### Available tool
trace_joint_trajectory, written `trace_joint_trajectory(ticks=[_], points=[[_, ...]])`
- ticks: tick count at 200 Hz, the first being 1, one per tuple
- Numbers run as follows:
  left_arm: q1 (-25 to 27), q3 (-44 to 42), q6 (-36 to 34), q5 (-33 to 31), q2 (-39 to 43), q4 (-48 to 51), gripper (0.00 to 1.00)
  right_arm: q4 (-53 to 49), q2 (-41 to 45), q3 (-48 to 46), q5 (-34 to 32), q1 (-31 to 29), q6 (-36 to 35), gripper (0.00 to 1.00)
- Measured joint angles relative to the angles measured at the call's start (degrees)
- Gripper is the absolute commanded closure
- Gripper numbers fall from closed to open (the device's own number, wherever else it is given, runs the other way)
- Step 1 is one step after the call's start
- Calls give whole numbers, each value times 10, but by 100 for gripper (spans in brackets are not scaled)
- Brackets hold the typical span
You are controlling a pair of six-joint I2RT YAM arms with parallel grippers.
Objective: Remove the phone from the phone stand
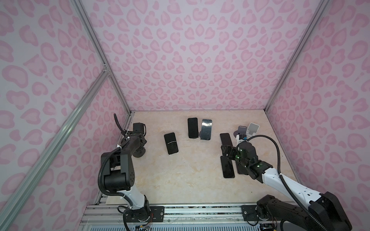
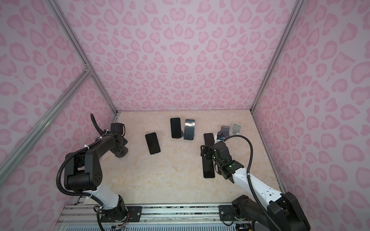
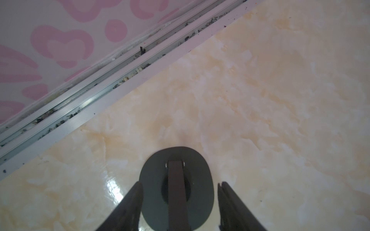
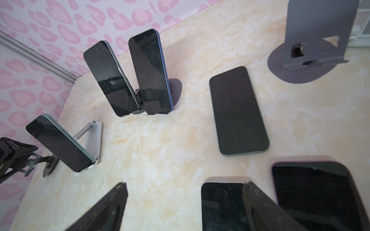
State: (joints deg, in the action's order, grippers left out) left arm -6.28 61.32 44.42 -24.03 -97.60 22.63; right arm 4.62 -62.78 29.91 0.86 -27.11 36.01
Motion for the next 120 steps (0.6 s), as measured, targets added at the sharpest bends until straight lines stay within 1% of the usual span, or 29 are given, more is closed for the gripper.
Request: trace_joint_trajectory(ticks=[29,42,67,89,93,94,96,97,102,120], points=[[0,0,0,-4,-7,-6,32,2,-1,0,-10,-3,0,7],[0,-6,0,4,-5,-1,25,1,-1,0,-13,-5,-2,7],[0,-23,-2,12,20,19,17,1,-1,0,-24,-6,-5,7],[3,-24,-7,17,53,34,13,0,-3,0,-28,-8,-8,7],[4,-24,-7,17,60,38,11,0,-3,0,-29,-8,-9,7],[4,-24,-7,17,62,39,9,0,-3,0,-30,-8,-9,7],[5,-24,-7,17,66,42,1,-1,-4,0,-30,-9,-9,7],[5,-24,-7,17,68,43,1,-1,-4,0,-31,-9,-9,7],[8,-26,-7,17,81,48,2,-1,-4,0,-34,-9,-10,7],[14,-29,-7,20,140,63,2,-2,-3,0,-44,-10,-12,7]])
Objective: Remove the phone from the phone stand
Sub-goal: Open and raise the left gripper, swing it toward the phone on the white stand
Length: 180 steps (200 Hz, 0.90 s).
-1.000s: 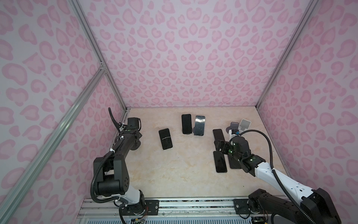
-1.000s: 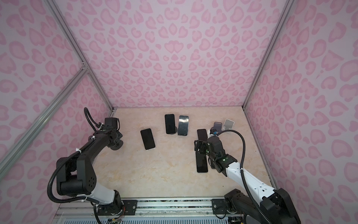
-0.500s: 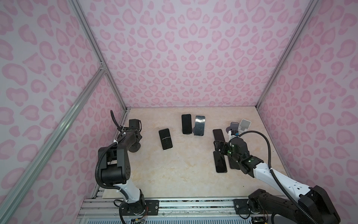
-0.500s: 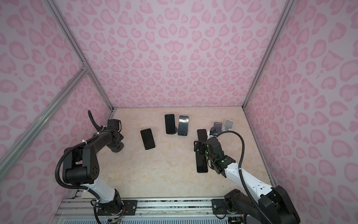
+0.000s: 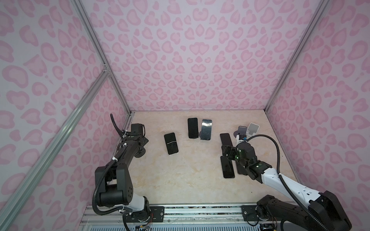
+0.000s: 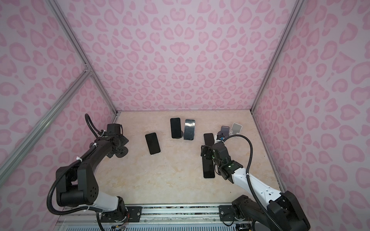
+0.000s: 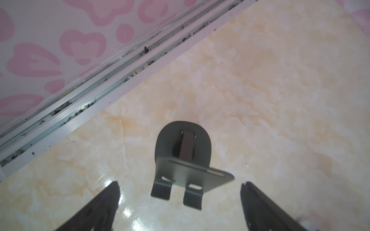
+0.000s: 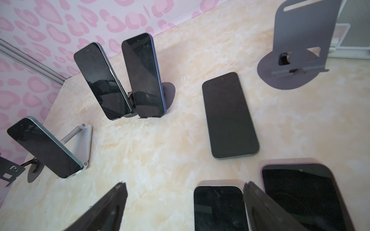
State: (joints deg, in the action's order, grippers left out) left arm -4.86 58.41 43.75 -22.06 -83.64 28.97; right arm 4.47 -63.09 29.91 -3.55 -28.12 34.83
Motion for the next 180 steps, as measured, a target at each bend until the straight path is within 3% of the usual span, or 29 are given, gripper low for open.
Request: trace_joint_trajectory(ticks=[50,102,180], points=[[5,3,-18,18,161,45,2,8,17,-7,-23,0,-5,6],[45,-49,-30,102,367,46,2,38,0,-37,-26,0,-3,6],[49,-167,-38,234,494,-9,2,103,-19,-61,-43,-34,-10,6]])
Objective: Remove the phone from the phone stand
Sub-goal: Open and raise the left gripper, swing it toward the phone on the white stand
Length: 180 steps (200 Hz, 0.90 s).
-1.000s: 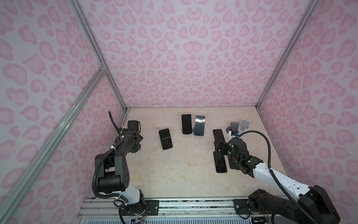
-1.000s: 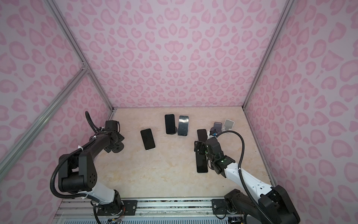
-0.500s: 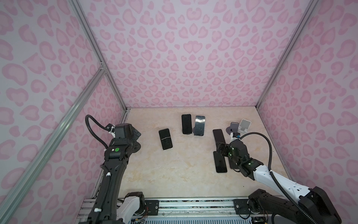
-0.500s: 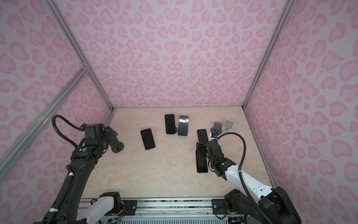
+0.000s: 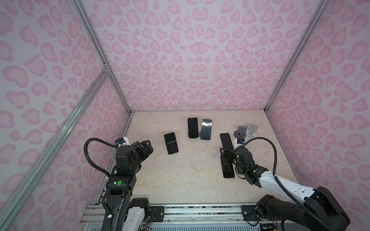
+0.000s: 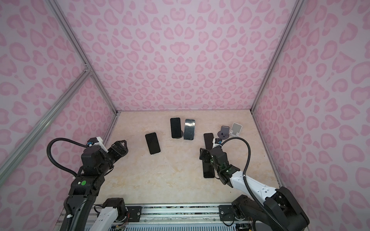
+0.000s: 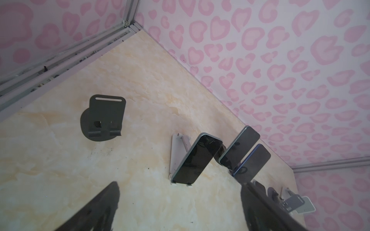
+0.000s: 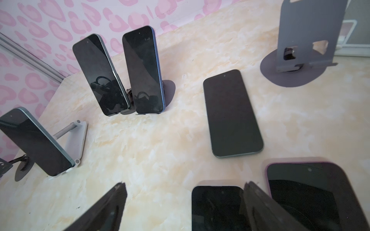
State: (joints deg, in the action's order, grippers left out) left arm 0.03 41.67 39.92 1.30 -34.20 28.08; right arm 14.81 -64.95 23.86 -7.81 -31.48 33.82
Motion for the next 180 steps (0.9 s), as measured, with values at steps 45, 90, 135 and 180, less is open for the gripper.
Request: trace_joint_trajectory(ticks=[45,90,135,180], points=[[2,-34,-1,54,54,-50,2,8,-9,1,-16,-7,-9,6],[3,-45,-11,77,55,-65,1,30,-34,0,-3,-11,-12,4],[27,-34,-21,96,26,-67,1,38,-38,11,3,-12,-22,3],[70,-38,-18,83,-12,-84,3,45,1,-3,-13,-15,-36,3]])
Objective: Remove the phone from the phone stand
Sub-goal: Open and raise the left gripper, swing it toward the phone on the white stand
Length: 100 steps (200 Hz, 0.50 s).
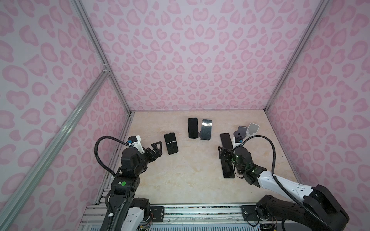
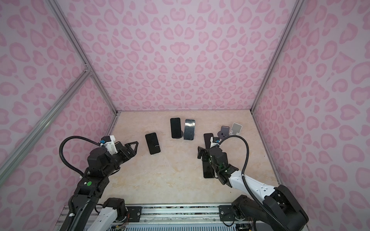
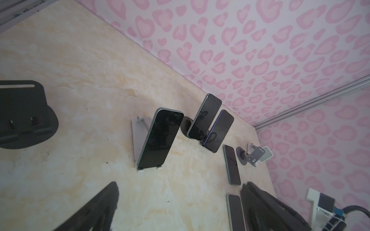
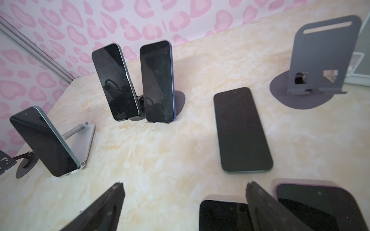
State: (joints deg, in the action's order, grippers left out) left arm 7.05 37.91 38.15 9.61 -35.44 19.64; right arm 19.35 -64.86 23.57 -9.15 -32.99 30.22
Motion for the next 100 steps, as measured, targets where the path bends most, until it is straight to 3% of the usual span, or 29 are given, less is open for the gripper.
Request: trace_joint_trajectory(ticks=[45,100], points=[[96,42,8,-54,-14,0,3,19,21,-27,-41,0,3,4],[254,73,2,-203,-72,18,4,34,32,-37,-80,0,23,5]])
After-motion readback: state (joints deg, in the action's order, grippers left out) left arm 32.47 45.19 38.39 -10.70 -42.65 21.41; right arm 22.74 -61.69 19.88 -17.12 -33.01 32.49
